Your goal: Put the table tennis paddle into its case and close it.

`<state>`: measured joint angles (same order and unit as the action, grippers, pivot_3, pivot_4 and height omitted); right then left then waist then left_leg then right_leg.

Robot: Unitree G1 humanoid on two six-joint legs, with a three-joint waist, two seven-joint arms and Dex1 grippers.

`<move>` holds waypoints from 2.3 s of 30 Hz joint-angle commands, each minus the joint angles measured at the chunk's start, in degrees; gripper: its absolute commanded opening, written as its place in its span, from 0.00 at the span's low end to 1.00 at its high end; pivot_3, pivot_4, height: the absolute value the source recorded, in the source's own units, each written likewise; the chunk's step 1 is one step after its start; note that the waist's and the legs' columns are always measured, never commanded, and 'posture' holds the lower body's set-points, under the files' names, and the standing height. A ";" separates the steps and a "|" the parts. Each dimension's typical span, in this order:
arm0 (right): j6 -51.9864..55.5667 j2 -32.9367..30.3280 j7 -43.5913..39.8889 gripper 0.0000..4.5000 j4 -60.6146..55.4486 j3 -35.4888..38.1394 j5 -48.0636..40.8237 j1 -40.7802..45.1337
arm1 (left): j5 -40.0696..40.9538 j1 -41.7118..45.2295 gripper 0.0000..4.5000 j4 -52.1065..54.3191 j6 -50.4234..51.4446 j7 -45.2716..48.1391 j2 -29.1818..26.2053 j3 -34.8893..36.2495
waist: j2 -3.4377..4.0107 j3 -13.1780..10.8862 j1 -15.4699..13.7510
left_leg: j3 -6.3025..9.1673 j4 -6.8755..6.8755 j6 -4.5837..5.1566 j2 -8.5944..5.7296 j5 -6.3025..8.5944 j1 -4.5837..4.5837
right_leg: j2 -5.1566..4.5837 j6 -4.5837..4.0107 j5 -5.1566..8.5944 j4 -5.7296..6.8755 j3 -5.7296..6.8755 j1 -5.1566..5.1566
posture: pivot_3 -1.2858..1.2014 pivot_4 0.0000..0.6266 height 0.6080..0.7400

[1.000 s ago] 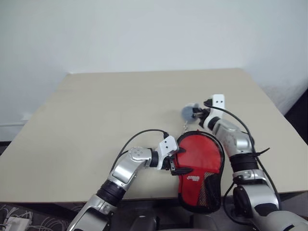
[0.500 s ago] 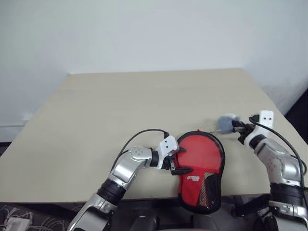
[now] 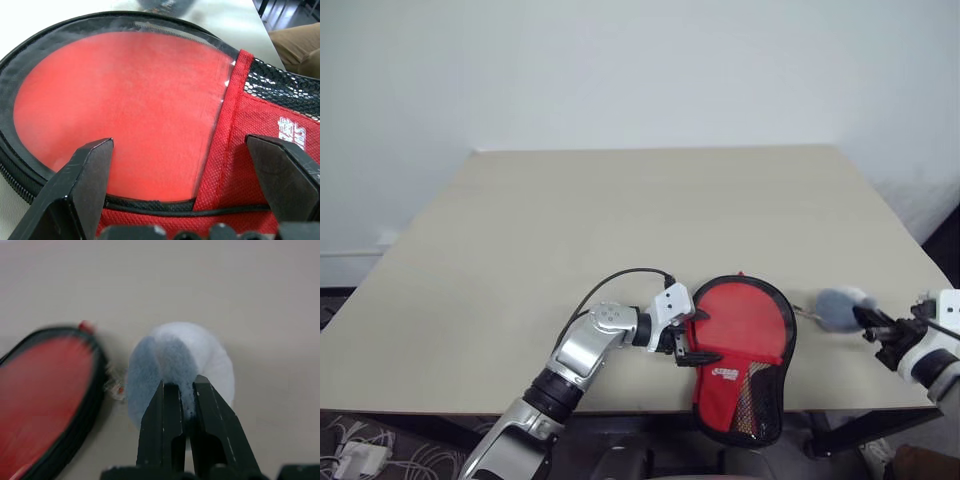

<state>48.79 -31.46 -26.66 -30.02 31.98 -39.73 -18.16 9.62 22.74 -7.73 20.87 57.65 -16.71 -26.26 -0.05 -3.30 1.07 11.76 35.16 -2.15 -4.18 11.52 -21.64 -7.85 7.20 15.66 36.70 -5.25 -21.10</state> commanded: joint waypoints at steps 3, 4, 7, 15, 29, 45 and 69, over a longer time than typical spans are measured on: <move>1.12 -3.93 -3.92 0.01 -7.41 2.39 -4.63 -4.31 | -1.64 -1.08 1.00 -3.05 3.11 0.55 -0.80 -1.56 | -0.14 0.00 0.02 | -0.01 0.03 0.00 0.02 0.05 0.01 | 0.00 0.01 0.02 -0.01 0.01 0.02 | 0.52 0.00 1.00; 1.39 -4.46 -4.33 0.01 -7.67 2.42 -5.23 -4.63 | -1.68 -1.02 1.00 -3.17 3.15 0.58 -0.72 -1.54 | -0.15 -0.01 0.01 | -0.04 0.06 0.00 0.03 0.05 0.02 | -0.01 0.00 0.02 -0.01 0.01 0.02 | 0.52 0.00 1.00; 0.29 -6.58 -8.27 0.01 -9.28 1.37 -5.18 -8.04 | -1.79 -1.03 1.00 -3.22 3.27 0.45 -0.54 -1.56 | -0.15 -0.01 -0.18 | -0.06 0.07 -0.01 0.03 0.09 0.00 | -0.01 -0.02 0.04 -0.02 0.01 0.01 | 0.52 0.00 1.00; 0.22 -9.38 -14.69 0.01 -14.30 3.49 -8.91 -15.97 | -1.55 -1.43 1.00 -3.53 4.06 -0.14 -0.36 -0.92 | -0.33 0.03 -0.76 | -0.16 0.11 0.00 0.12 0.19 0.01 | 0.00 -0.04 0.08 -0.07 0.02 0.00 | 0.52 0.00 1.00; -1.70 -10.71 -22.25 0.01 -19.28 7.01 -11.00 -28.16 | -1.13 -2.74 1.00 -2.73 5.91 -2.06 -0.27 0.29 | -0.61 0.21 -1.30 | -0.38 0.42 -0.28 0.36 0.68 0.03 | 0.01 -0.14 0.14 -0.12 0.19 -0.07 | 0.52 0.00 1.00; -10.75 -12.08 -36.40 0.01 -19.65 7.37 -3.87 -42.89 | -0.93 -3.24 1.00 -1.57 6.67 -1.66 -0.57 0.21 | -0.61 0.24 -1.29 | -0.82 0.94 -0.41 0.87 1.28 0.03 | -0.03 -0.16 0.15 -0.33 0.58 -0.09 | 0.52 0.00 1.00; -3.90 -0.08 -6.93 0.01 -16.81 -10.45 -6.86 -17.83 | -0.28 -4.46 1.00 0.06 8.84 -3.43 0.29 1.63 | -0.35 0.41 -1.86 | -1.37 0.94 -0.45 1.79 1.56 0.05 | -0.05 -0.16 0.11 -0.97 1.43 -0.07 | 0.52 0.00 1.00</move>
<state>44.73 -31.62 -35.61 -45.63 23.60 -47.99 -36.35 10.47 19.51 -4.06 26.68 55.05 -15.53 -23.71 -0.40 -2.88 -0.79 10.38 36.10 -2.60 -2.40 13.08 -21.60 -7.90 7.05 15.77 35.72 -3.82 -21.17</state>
